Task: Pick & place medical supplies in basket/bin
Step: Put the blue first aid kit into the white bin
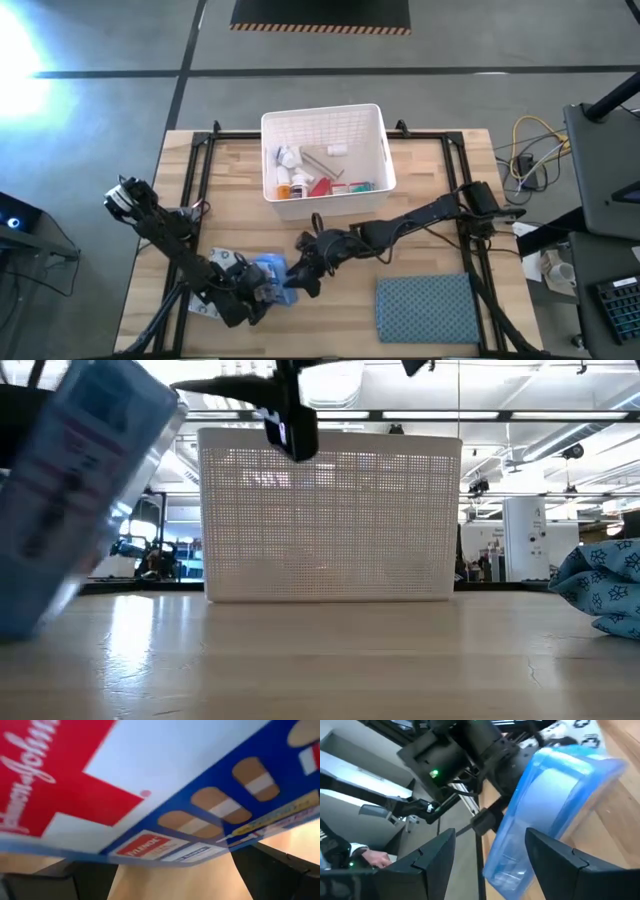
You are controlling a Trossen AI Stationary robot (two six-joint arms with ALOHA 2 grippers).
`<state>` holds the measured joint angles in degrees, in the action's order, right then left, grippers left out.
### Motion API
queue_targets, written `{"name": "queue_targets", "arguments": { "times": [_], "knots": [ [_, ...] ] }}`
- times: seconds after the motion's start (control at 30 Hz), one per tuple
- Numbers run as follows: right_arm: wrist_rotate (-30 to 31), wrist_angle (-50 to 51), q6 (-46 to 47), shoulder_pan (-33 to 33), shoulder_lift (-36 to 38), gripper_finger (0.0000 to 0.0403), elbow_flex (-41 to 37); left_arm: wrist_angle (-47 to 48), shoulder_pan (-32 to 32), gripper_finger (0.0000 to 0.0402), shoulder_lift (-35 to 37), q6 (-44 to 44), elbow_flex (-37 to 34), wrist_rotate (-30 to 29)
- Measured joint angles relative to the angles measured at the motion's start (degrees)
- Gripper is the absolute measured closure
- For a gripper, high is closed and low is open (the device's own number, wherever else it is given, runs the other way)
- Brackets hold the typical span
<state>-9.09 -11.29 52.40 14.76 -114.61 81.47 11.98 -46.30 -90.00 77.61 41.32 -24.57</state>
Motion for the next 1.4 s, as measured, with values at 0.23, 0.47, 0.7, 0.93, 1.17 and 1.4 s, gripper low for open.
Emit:
{"name": "queue_targets", "arguments": {
  "times": [0.23,0.47,0.7,0.93,1.17,1.4],
  "knots": [
    [0.02,4.06,0.34,-0.33,-0.12,0.0170,0.83,0.02,1.68,0.0052,0.02,0.24,0.26,-0.08],
    [-0.12,2.54,-0.12,-0.52,-0.51,0.0170,2.80,-0.53,2.64,0.0052,0.02,0.24,0.24,-0.60],
    [0.14,1.53,-2.91,-0.96,-0.91,0.0170,4.20,-1.34,4.67,0.0052,0.16,0.22,0.78,-4.77],
    [0.47,2.23,-1.92,-2.83,-0.06,0.0170,4.69,-1.23,5.31,0.0052,0.22,0.23,0.68,-4.49],
    [8.95,31.65,-0.54,-3.06,7.91,0.0170,6.71,-1.06,5.22,0.0052,0.24,0.25,0.62,-4.21],
    [12.32,32.83,7.44,-5.03,9.34,0.0160,6.25,-1.04,5.20,0.0052,0.24,0.25,-0.25,-4.00]
  ]
}}
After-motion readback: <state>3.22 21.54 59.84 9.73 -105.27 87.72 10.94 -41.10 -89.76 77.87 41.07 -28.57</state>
